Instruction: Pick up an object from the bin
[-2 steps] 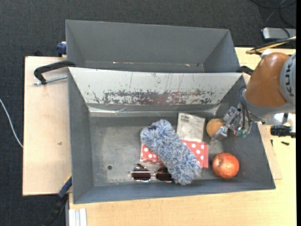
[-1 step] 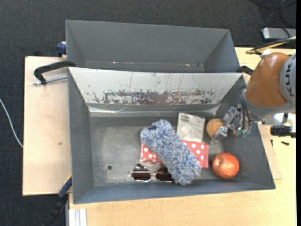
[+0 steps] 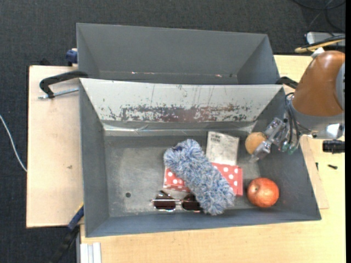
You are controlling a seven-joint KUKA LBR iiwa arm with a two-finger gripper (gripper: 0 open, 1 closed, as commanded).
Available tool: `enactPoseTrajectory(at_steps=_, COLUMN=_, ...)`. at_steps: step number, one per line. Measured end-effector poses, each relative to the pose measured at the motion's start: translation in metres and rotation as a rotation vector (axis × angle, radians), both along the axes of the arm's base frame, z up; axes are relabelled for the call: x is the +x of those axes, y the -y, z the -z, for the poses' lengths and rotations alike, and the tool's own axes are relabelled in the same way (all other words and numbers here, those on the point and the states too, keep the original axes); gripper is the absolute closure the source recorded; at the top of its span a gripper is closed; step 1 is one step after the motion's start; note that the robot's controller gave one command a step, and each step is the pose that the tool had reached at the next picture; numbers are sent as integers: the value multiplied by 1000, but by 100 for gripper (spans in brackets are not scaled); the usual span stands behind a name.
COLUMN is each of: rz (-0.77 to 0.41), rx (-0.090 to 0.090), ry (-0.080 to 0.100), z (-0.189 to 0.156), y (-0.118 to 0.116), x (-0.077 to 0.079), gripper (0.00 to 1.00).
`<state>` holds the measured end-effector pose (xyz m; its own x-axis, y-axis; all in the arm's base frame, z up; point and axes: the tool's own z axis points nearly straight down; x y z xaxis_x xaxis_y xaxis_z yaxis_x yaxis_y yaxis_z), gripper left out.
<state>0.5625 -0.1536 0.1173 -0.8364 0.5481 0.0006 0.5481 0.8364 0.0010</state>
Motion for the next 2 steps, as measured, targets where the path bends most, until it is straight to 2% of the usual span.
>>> enactPoseTrajectory(at_steps=1, rz=-10, rx=-1, ry=0, z=-65, y=-10, x=2, gripper=100)
enactPoseTrajectory(at_steps=2, rz=-41, rx=-3, ry=7, z=-97, y=-16, x=-9, gripper=100)
